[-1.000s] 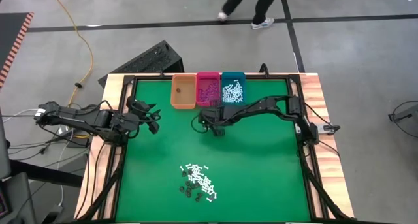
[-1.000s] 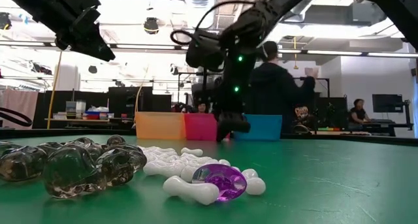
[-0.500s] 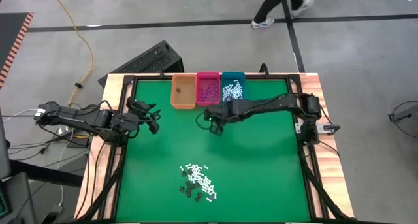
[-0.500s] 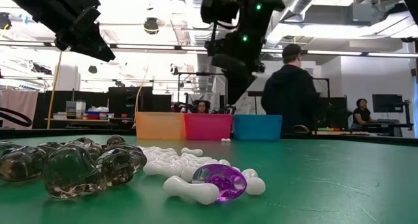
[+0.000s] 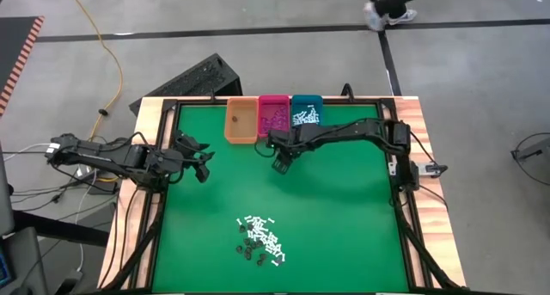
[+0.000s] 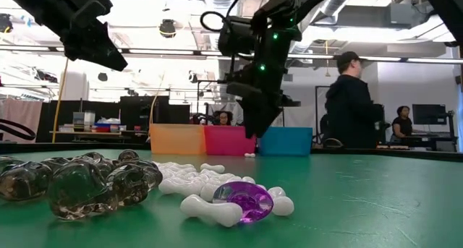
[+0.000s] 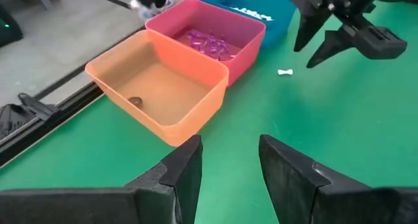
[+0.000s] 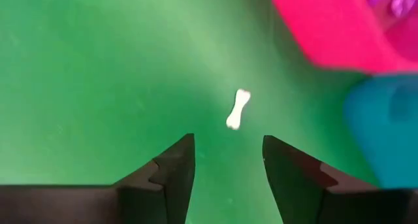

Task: Sort Halloween decoration
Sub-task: Put the white bone toy into the blue bin

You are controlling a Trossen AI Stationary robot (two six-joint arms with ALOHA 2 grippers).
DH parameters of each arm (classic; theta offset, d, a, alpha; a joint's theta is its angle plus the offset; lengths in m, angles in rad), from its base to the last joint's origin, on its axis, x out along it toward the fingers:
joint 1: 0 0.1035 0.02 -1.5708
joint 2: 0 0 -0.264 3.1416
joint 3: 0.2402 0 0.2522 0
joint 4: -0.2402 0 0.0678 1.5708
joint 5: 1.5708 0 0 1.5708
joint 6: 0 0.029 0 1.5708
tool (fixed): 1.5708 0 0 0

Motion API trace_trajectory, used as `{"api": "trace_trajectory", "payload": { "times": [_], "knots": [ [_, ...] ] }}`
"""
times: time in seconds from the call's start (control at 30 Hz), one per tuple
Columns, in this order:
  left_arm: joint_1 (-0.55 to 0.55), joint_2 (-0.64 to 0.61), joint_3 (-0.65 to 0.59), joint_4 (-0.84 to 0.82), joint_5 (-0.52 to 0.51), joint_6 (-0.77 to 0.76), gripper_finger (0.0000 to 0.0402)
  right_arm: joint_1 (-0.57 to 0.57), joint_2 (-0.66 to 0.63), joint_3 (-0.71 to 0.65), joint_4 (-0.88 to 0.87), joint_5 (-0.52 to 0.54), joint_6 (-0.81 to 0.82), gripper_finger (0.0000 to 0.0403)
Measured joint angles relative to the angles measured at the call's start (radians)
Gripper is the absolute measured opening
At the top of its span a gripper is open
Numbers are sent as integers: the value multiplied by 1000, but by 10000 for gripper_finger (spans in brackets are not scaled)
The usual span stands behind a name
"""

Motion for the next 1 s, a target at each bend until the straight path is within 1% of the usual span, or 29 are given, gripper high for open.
{"api": "trace_trajectory", "payload": {
  "times": [0.1,0.23,0.5,0.7,0.77,0.87,0.93,1.0],
  "knots": [
    [0,0,0,0,-5,0,144,-19,-1,1,41,-7,-1,204],
    [0,0,0,0,-5,0,144,-33,16,1,39,-26,-16,201],
    [0,0,0,-6,-7,8,144,-36,73,2,80,-13,-54,201],
    [0,0,0,-17,-8,5,144,-64,100,2,75,-10,-61,200],
    [0,0,0,-17,-9,4,144,-73,110,4,70,-33,-61,199],
    [0,0,0,-17,-11,4,144,-78,110,4,59,-68,-61,176],
    [0,0,0,-17,-16,4,144,-71,111,4,59,-61,-61,142],
    [0,0,0,-17,-23,4,144,-66,111,4,58,-52,-61,97]
  ]
}}
